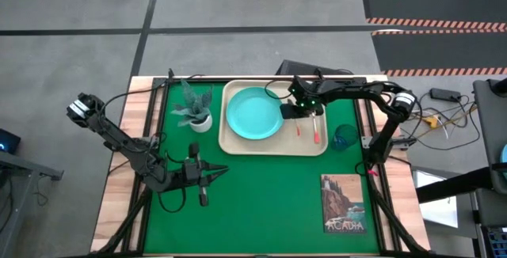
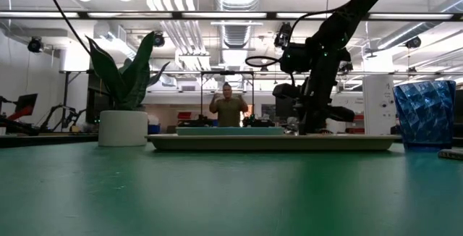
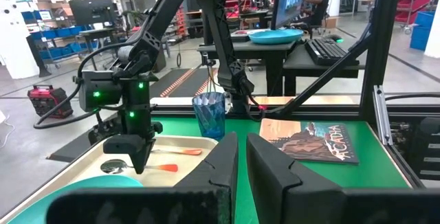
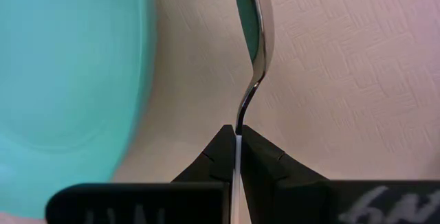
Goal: Pick and place plate/cup/fork/spoon on tray
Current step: Put the orange spoon on the light white tray to the left of the orange fork
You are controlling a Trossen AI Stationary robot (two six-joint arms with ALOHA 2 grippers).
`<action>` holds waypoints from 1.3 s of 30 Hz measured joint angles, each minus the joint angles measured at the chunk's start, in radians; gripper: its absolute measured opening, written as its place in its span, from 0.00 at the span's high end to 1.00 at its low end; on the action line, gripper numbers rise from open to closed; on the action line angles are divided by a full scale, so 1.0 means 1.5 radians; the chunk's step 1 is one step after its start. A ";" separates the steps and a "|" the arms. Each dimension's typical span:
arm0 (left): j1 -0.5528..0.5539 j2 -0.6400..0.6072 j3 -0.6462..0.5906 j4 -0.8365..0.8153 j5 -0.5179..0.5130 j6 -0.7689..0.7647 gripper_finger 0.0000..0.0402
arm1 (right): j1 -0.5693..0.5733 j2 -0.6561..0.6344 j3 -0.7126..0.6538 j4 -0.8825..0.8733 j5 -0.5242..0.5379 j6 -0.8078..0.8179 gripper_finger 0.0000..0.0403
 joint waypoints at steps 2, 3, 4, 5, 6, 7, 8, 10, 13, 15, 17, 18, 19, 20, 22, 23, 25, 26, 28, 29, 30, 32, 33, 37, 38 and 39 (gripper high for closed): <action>0.000 0.000 0.000 0.000 0.000 0.000 0.96 | 0.000 0.000 0.000 0.001 0.000 0.000 0.97; 0.000 0.000 0.000 0.000 0.000 0.000 0.96 | 0.000 0.000 0.000 0.000 0.000 0.000 0.97; 0.000 0.000 0.000 0.000 0.000 0.000 0.96 | 0.000 0.000 0.000 0.000 0.000 0.000 0.96; 0.000 0.000 0.000 0.000 0.000 0.000 0.96 | 0.000 0.000 0.000 0.000 0.000 0.000 0.95; 0.000 0.000 0.000 0.000 0.000 0.000 0.96 | 0.000 0.000 0.000 0.000 0.000 0.000 0.94; 0.000 0.000 0.000 0.000 0.000 0.000 0.96 | 0.000 0.000 0.000 0.000 0.000 0.000 0.92; 0.000 0.000 0.000 0.000 0.000 0.000 0.96 | 0.000 0.000 0.000 0.000 0.000 0.000 0.91; 0.001 0.000 0.001 0.000 0.000 0.000 0.96 | 0.000 0.000 0.000 0.000 0.000 0.000 0.88; 0.001 0.000 0.001 0.000 0.000 0.000 0.96 | 0.000 0.000 0.000 0.000 0.001 0.004 0.84; 0.001 0.000 0.001 0.000 0.000 0.000 0.96 | 0.000 0.000 0.000 0.000 0.000 0.004 0.82; 0.001 0.000 0.001 0.000 0.000 0.000 0.96 | 0.000 -0.001 0.000 0.000 0.000 0.004 0.80; 0.001 0.000 0.001 0.000 0.000 0.000 0.96 | -0.001 -0.003 0.000 0.000 0.000 0.004 0.79; 0.001 0.000 0.001 0.000 0.000 0.000 0.96 | -0.003 -0.006 0.001 -0.001 0.000 0.004 0.78; 0.001 0.000 0.001 0.000 0.000 0.000 0.96 | -0.004 -0.009 0.004 -0.004 -0.001 0.005 0.78; 0.001 0.000 0.001 0.000 0.000 0.000 0.96 | -0.008 -0.015 0.016 -0.007 -0.001 0.004 0.78; 0.000 0.000 0.001 0.000 0.000 0.000 0.96 | -0.008 -0.018 0.023 -0.007 0.000 0.002 0.79; 0.000 0.000 0.001 0.000 0.000 0.000 0.96 | -0.008 -0.024 0.041 -0.007 0.008 -0.010 0.80; 0.000 0.000 0.001 0.000 0.000 0.000 0.96 | -0.008 -0.025 0.051 -0.005 0.015 -0.017 0.81; 0.000 0.000 0.001 0.000 0.000 0.000 0.96 | -0.003 -0.026 0.071 -0.007 0.036 -0.037 0.83; 0.000 0.000 0.001 0.000 0.000 0.000 0.96 | 0.000 -0.026 0.081 -0.010 0.050 -0.045 0.84; 0.000 0.000 0.001 0.000 0.000 0.000 0.96 | 0.003 -0.026 0.091 -0.016 0.066 -0.052 0.85; 0.000 0.000 0.001 0.000 0.000 0.000 0.96 | 0.006 -0.026 0.105 -0.022 0.092 -0.070 0.86; 0.000 0.000 0.001 0.000 0.000 0.000 0.96 | 0.006 -0.026 0.109 -0.022 0.097 -0.081 0.87; 0.000 0.000 0.001 0.000 0.000 0.000 0.96 | 0.006 -0.026 0.111 -0.022 0.109 -0.107 0.91; 0.000 0.000 0.001 0.000 0.000 0.000 0.96 | 0.006 -0.026 0.109 -0.021 0.116 -0.119 0.92; 0.000 0.000 0.001 0.000 0.000 0.000 0.96 | 0.006 -0.026 0.105 -0.021 0.127 -0.127 0.93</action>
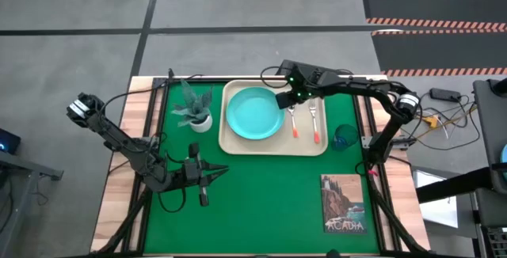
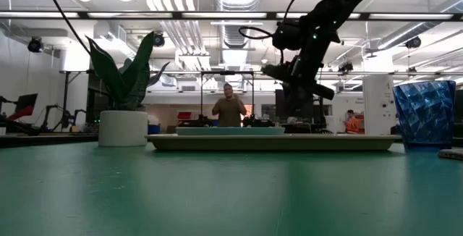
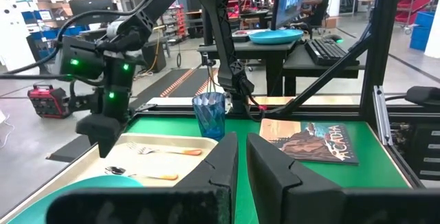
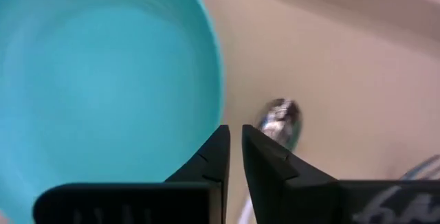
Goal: Pick and place plate/cup/fork/spoon on tray
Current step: Put the orange spoon on the light white tray to the left of the orange fork
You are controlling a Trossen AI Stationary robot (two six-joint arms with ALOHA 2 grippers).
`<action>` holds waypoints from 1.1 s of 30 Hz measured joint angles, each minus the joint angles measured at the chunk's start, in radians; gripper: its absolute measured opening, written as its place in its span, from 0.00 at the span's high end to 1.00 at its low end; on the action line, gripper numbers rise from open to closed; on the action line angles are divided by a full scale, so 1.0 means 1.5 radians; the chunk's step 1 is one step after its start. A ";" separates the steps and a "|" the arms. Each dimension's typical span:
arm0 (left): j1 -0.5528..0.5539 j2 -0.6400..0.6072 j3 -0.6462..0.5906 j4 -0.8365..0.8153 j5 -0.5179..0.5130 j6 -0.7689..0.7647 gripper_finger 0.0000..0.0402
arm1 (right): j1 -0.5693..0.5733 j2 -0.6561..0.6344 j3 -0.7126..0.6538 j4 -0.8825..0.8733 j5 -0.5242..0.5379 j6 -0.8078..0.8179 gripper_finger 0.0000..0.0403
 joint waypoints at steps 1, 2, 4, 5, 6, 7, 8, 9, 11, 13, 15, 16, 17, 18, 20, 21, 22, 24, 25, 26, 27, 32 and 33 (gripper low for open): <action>0.000 0.000 0.000 0.000 0.000 0.000 0.96 | 0.000 0.000 -0.004 0.000 0.012 -0.009 0.94; 0.000 0.000 0.000 0.000 0.000 0.000 0.96 | 0.001 0.000 -0.010 -0.001 0.022 -0.017 0.95; 0.000 0.000 0.000 0.000 0.000 0.000 0.96 | 0.002 0.000 -0.023 0.007 0.034 -0.030 0.96; 0.000 0.000 0.000 0.000 0.000 0.000 0.96 | 0.003 0.000 -0.031 0.015 0.037 -0.033 0.97; 0.000 0.000 0.000 0.000 0.000 0.000 0.96 | 0.003 0.000 -0.042 0.027 0.039 -0.036 0.97; 0.000 0.000 0.000 0.000 0.000 0.000 0.96 | 0.003 0.000 -0.052 0.037 0.041 -0.036 0.97; 0.000 0.000 0.000 0.000 0.000 0.000 0.96 | 0.003 0.001 -0.062 0.048 0.041 -0.037 0.97; 0.001 0.000 0.000 0.000 0.000 0.000 0.96 | 0.003 0.001 -0.070 0.061 0.041 -0.037 0.97; 0.001 0.000 0.000 0.000 0.000 0.000 0.96 | 0.003 0.001 -0.087 0.088 0.042 -0.037 0.97; 0.001 0.000 0.000 0.000 0.000 0.001 0.96 | 0.003 0.001 -0.101 0.108 0.042 -0.038 0.97; 0.001 0.000 0.000 0.000 0.000 0.004 0.96 | 0.003 0.001 -0.110 0.115 0.047 -0.039 0.97; 0.001 0.000 0.000 0.000 0.000 0.005 0.96 | 0.003 0.001 -0.114 0.120 0.049 -0.041 0.97; 0.001 0.000 0.000 0.000 0.000 0.005 0.96 | 0.003 0.001 -0.118 0.125 0.050 -0.044 0.97; 0.001 0.000 0.000 0.000 0.000 0.005 0.96 | 0.003 0.001 -0.124 0.133 0.051 -0.046 0.97; 0.001 0.000 0.000 0.000 0.000 0.005 0.96 | 0.003 0.001 -0.137 0.151 0.051 -0.046 0.97; 0.001 0.000 0.000 0.000 0.000 0.005 0.96 | 0.005 0.001 -0.142 0.162 0.052 -0.046 0.97; 0.001 0.000 0.000 0.000 0.000 0.005 0.96 | 0.006 0.001 -0.149 0.179 0.051 -0.047 0.97; 0.001 0.000 0.000 0.000 0.000 0.006 0.96 | 0.009 0.001 -0.161 0.204 0.052 -0.047 0.97; 0.001 0.000 0.000 0.000 0.000 0.006 0.96 | 0.011 0.001 -0.166 0.213 0.053 -0.048 0.97; 0.001 0.000 0.000 0.000 0.000 0.006 0.96 | 0.013 0.001 -0.168 0.219 0.054 -0.048 0.97; 0.001 0.000 0.000 0.000 0.000 0.006 0.96 | 0.013 0.001 -0.169 0.221 0.054 -0.049 0.97; 0.001 0.000 0.000 0.000 -0.001 0.017 0.96 | 0.013 0.001 -0.178 0.223 0.063 -0.073 0.97; 0.001 0.000 0.000 0.000 -0.001 0.017 0.96 | 0.013 0.001 -0.181 0.227 0.065 -0.075 0.97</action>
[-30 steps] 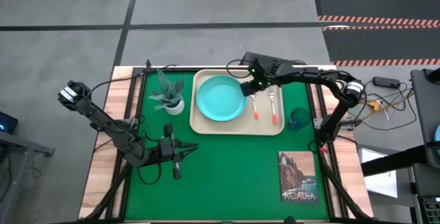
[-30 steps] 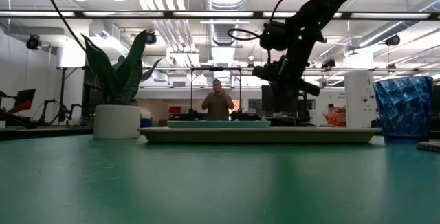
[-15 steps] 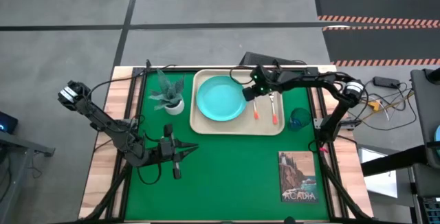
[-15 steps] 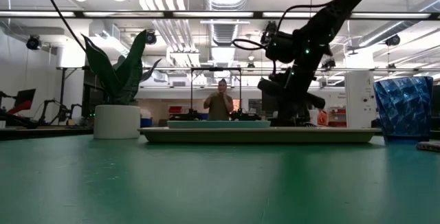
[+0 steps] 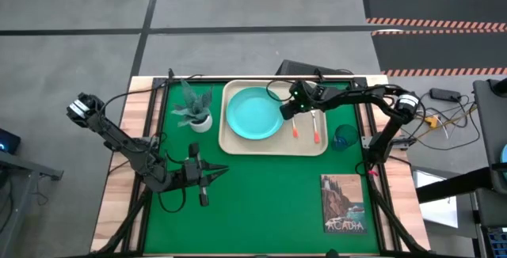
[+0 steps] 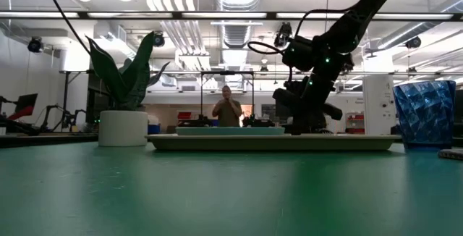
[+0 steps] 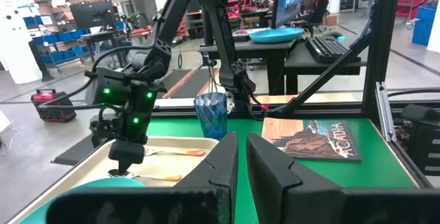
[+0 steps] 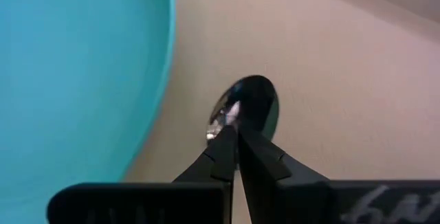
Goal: Pick and place plate/cup/fork/spoon on tray
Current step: Put the orange spoon on the light white tray to the left of the orange fork
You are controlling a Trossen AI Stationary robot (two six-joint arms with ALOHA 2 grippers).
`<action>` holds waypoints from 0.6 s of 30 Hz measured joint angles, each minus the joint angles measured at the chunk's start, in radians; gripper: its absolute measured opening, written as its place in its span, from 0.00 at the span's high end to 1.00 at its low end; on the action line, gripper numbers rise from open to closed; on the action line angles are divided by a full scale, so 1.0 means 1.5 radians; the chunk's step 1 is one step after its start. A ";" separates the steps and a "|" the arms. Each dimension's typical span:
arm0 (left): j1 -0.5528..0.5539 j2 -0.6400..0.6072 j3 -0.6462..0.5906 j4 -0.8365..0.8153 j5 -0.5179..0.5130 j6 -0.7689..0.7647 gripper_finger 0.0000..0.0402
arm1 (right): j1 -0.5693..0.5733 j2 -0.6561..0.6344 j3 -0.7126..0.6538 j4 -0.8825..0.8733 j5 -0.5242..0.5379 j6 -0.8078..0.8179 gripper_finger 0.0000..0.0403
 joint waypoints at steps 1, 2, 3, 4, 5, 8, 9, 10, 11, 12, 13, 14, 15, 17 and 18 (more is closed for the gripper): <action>0.000 0.000 0.000 0.000 0.000 0.000 0.96 | 0.000 0.000 -0.004 0.008 0.000 -0.003 0.97; 0.000 0.000 0.000 0.000 0.000 0.000 0.96 | 0.000 0.000 -0.009 0.020 0.001 -0.006 0.97; 0.000 0.000 0.000 0.000 0.000 0.000 0.96 | 0.000 0.000 -0.015 0.033 0.001 -0.009 0.97; 0.000 0.000 0.000 0.000 0.000 0.000 0.96 | 0.000 0.000 -0.022 0.048 0.000 -0.009 0.97; 0.000 0.000 0.000 0.000 0.000 0.000 0.96 | 0.000 0.000 -0.029 0.061 0.000 -0.008 0.97; 0.000 0.000 0.000 0.000 0.000 0.000 0.96 | 0.000 0.000 -0.052 0.101 0.000 -0.010 0.97; 0.000 0.000 0.000 0.000 0.000 0.000 0.96 | 0.000 0.000 -0.058 0.108 0.000 -0.010 0.97; 0.000 0.000 0.000 0.000 0.000 0.000 0.96 | 0.000 0.000 -0.063 0.111 0.000 -0.010 0.97; 0.000 0.000 0.000 0.000 0.000 0.000 0.96 | 0.000 0.000 -0.066 0.108 0.001 -0.010 0.97; 0.000 0.000 0.000 0.000 0.000 0.000 0.96 | 0.000 0.000 -0.067 0.105 0.001 -0.011 0.97; 0.000 0.000 0.000 0.000 0.000 0.000 0.96 | 0.000 0.000 -0.067 0.104 0.001 -0.013 0.97; 0.000 0.000 0.000 0.001 0.000 0.000 0.96 | 0.000 0.000 -0.067 0.103 0.001 -0.016 0.97; 0.000 0.000 0.000 0.001 0.000 0.000 0.96 | 0.000 0.000 -0.067 0.103 0.001 -0.020 0.97; 0.000 0.000 0.000 0.001 0.000 0.000 0.96 | 0.000 0.000 -0.065 0.101 0.000 -0.036 0.97; 0.000 0.000 0.000 0.001 0.000 0.000 0.96 | 0.000 0.000 -0.063 0.102 0.000 -0.039 0.97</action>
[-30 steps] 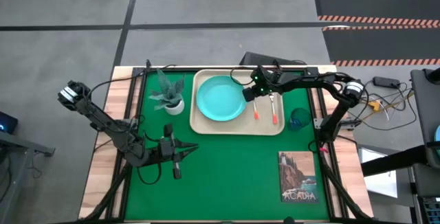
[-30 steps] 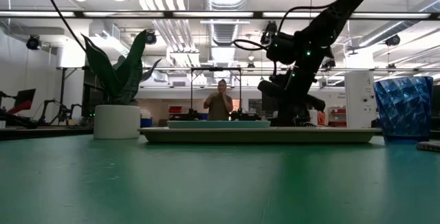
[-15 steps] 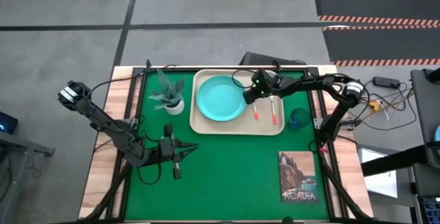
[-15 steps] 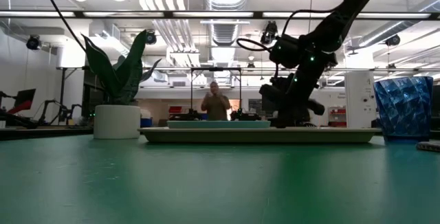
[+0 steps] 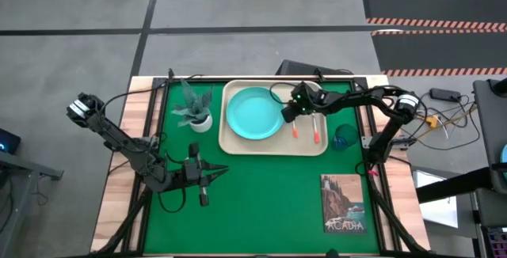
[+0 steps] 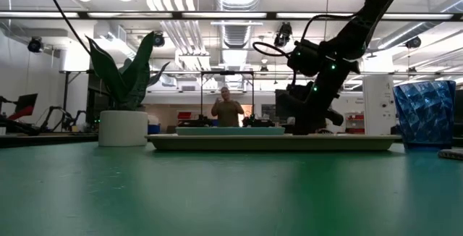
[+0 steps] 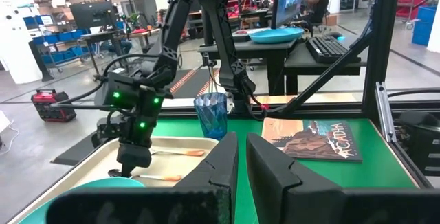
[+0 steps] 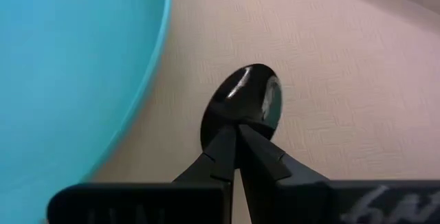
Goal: Pick and place plate/cup/fork/spoon on tray
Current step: Put the orange spoon on the light white tray to the left of the orange fork
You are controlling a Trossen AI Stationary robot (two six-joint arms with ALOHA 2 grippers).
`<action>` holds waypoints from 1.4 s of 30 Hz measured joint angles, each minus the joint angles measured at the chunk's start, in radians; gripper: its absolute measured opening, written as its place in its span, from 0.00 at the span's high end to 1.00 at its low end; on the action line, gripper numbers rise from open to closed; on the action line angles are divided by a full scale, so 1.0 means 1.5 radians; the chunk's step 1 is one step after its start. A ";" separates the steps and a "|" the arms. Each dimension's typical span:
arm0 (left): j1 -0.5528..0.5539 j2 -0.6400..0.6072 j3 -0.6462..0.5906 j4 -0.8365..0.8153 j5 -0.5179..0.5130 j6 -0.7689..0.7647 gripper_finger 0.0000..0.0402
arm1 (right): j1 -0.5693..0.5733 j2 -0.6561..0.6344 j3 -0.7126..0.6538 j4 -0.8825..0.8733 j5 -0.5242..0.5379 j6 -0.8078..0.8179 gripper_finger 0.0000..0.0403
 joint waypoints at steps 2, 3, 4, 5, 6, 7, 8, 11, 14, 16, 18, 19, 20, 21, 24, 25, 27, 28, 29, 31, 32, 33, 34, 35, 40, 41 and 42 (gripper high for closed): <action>0.000 0.000 0.000 0.000 0.000 0.000 0.96 | 0.000 0.000 0.003 -0.002 0.000 -0.004 0.97; 0.000 0.000 0.000 0.000 0.000 0.000 0.96 | 0.000 0.000 0.007 -0.010 0.000 -0.006 0.97; 0.000 0.000 0.000 0.000 0.000 0.000 0.96 | 0.000 0.000 0.010 -0.016 0.001 -0.010 0.97; 0.000 0.000 0.000 0.000 0.000 0.000 0.96 | 0.000 0.000 0.015 -0.023 0.001 -0.012 0.97; 0.000 0.000 0.000 0.000 0.000 0.000 0.96 | 0.000 0.000 0.019 -0.030 0.001 -0.015 0.97; 0.000 0.000 0.000 0.000 0.000 0.000 0.96 | 0.000 0.000 0.024 -0.037 0.001 -0.020 0.97; 0.000 0.000 0.000 0.000 0.000 0.000 0.96 | 0.000 0.000 0.030 -0.047 0.001 -0.027 0.97; 0.000 0.000 0.000 0.000 0.000 0.000 0.96 | 0.000 0.000 0.051 -0.089 0.010 -0.037 0.97; 0.000 0.000 0.000 0.000 0.000 0.000 0.96 | 0.001 -0.001 0.064 -0.107 0.016 -0.038 0.97; 0.000 0.000 0.000 0.000 0.000 0.000 0.96 | 0.006 -0.001 0.066 -0.102 0.017 -0.034 0.97; 0.000 0.000 0.000 0.000 0.000 0.000 0.96 | 0.012 0.001 0.065 -0.095 0.017 -0.034 0.97; 0.000 0.000 0.000 0.000 0.000 0.000 0.96 | 0.015 0.005 0.065 -0.093 0.019 -0.034 0.97; 0.000 0.000 0.000 0.000 0.000 0.000 0.96 | 0.018 0.010 0.065 -0.092 0.025 -0.034 0.97; 0.000 0.000 0.000 0.000 0.000 0.000 0.96 | 0.020 0.016 0.064 -0.093 0.032 -0.034 0.97; 0.000 0.000 0.000 0.000 0.000 0.000 0.96 | 0.023 0.033 0.063 -0.092 0.043 -0.038 0.97; 0.000 0.000 0.000 0.000 0.000 0.000 0.96 | 0.023 0.035 0.063 -0.092 0.043 -0.039 0.97; 0.000 0.000 0.000 0.000 0.000 0.000 0.96 | 0.023 0.036 0.065 -0.101 0.047 -0.047 0.97; 0.000 0.000 0.000 0.000 0.000 0.000 0.96 | 0.023 0.036 0.065 -0.105 0.051 -0.051 0.97; 0.000 0.000 0.000 0.000 0.000 0.000 0.96 | 0.023 0.035 0.065 -0.109 0.053 -0.057 0.97; 0.000 0.000 0.000 0.000 0.000 0.000 0.96 | 0.022 0.031 0.064 -0.114 0.053 -0.065 0.97; 0.000 0.000 0.000 0.000 0.000 0.000 0.96 | 0.022 0.029 0.064 -0.117 0.053 -0.069 0.97; 0.000 0.000 0.000 0.000 0.000 0.000 0.96 | 0.022 0.026 0.063 -0.119 0.053 -0.075 0.97; 0.000 0.000 0.000 0.000 0.000 0.000 0.96 | 0.022 0.024 0.063 -0.122 0.053 -0.081 0.97; 0.000 0.000 0.000 0.000 0.000 0.000 0.96 | 0.022 0.022 0.063 -0.124 0.053 -0.081 0.97; 0.000 0.000 0.000 0.000 0.000 0.000 0.96 | 0.022 0.011 0.062 -0.125 0.053 -0.083 0.97; 0.000 0.000 0.000 0.000 0.000 0.000 0.96 | 0.022 0.007 0.062 -0.129 0.053 -0.085 0.97; 0.000 0.000 0.000 0.000 0.000 0.000 0.96 | 0.022 0.001 0.062 -0.136 0.053 -0.085 0.97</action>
